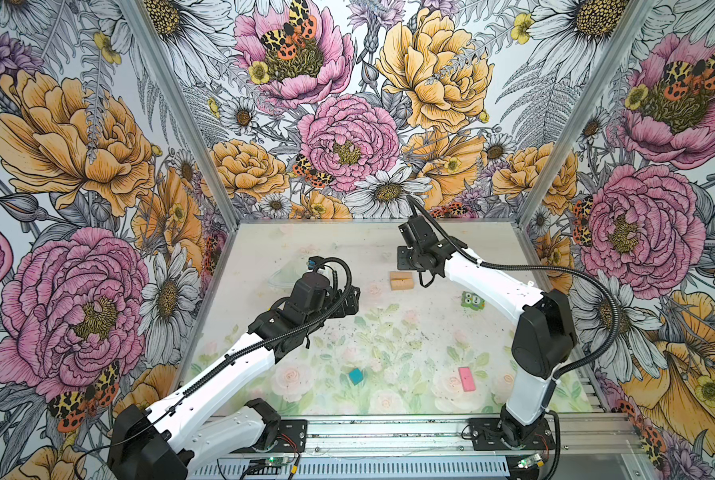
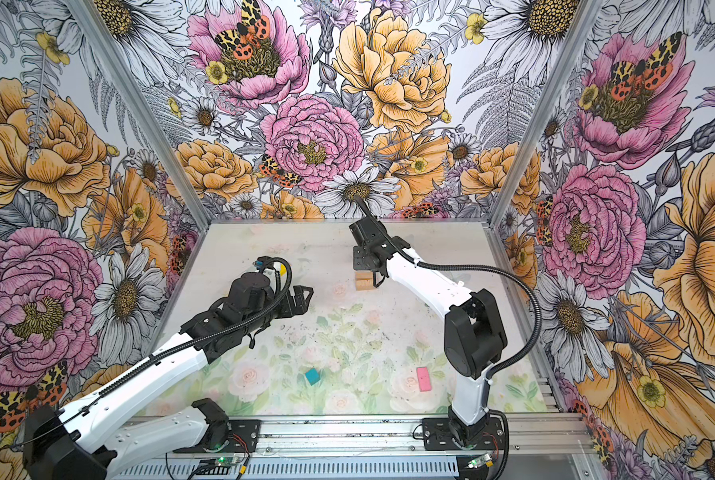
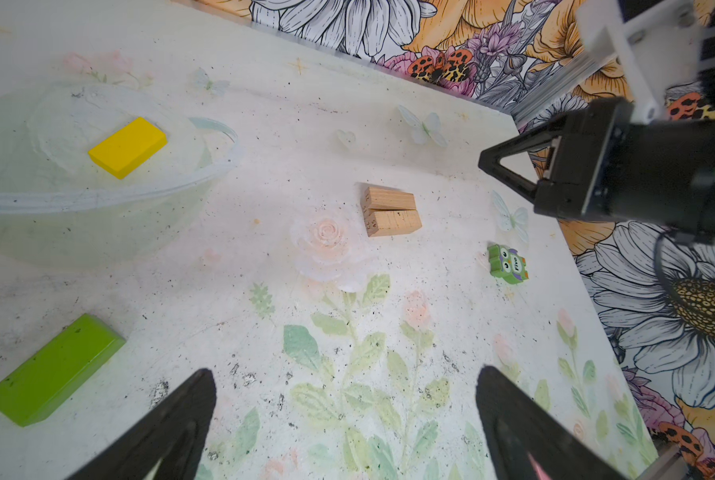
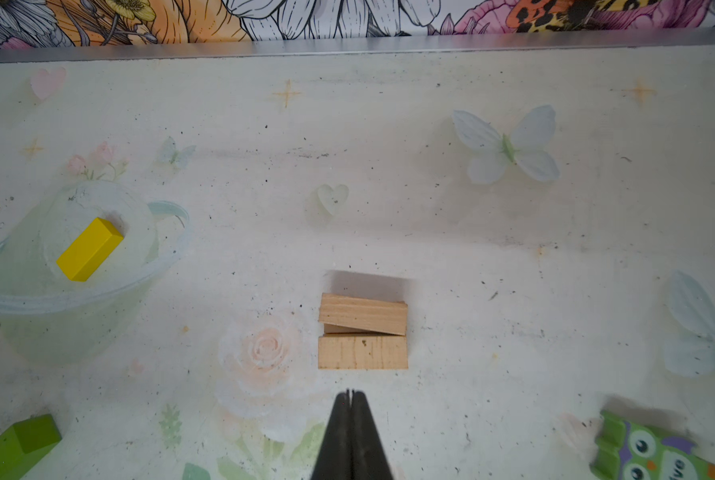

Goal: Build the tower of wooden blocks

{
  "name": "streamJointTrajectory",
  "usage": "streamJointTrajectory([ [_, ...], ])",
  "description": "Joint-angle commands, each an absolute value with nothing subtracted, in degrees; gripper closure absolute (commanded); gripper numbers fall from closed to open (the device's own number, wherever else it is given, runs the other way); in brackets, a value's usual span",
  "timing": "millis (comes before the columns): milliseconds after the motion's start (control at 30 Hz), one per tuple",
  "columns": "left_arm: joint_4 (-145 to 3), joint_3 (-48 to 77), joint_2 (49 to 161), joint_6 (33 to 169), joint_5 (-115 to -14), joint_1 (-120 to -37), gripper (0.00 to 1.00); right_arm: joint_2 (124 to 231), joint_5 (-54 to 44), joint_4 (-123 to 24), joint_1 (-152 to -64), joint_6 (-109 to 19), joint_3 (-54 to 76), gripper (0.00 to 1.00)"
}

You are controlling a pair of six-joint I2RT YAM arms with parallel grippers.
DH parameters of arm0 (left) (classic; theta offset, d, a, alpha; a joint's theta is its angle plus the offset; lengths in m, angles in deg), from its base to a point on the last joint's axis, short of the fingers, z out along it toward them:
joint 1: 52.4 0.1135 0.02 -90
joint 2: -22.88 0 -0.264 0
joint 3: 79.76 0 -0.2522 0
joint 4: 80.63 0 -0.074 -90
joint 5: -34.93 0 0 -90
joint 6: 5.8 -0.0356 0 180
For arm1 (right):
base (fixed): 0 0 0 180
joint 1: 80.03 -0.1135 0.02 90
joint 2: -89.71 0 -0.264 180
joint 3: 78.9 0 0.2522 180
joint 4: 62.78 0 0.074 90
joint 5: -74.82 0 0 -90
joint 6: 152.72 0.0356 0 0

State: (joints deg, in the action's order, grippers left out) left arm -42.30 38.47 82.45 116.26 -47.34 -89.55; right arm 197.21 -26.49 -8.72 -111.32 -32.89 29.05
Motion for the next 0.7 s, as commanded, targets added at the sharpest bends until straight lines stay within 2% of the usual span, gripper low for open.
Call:
streamJointTrajectory([
  [0, -42.62, 36.98, 81.51, 116.28, -44.78, -90.12, 0.01, 202.64, -23.14, -8.05, -109.59, -34.23, 34.12, 1.0],
  [433, -43.66, 37.1, 84.11, 115.76, -46.45, -87.46, 0.01, 220.94, -16.25, 0.84, -107.1, -35.9, 55.18, 1.0],
  [667, -45.05, 37.54, 85.31, 115.58, -48.42, -85.72, 0.01, 225.82, -14.27, 3.89, -107.01, -36.17, 59.58, 1.0],
])
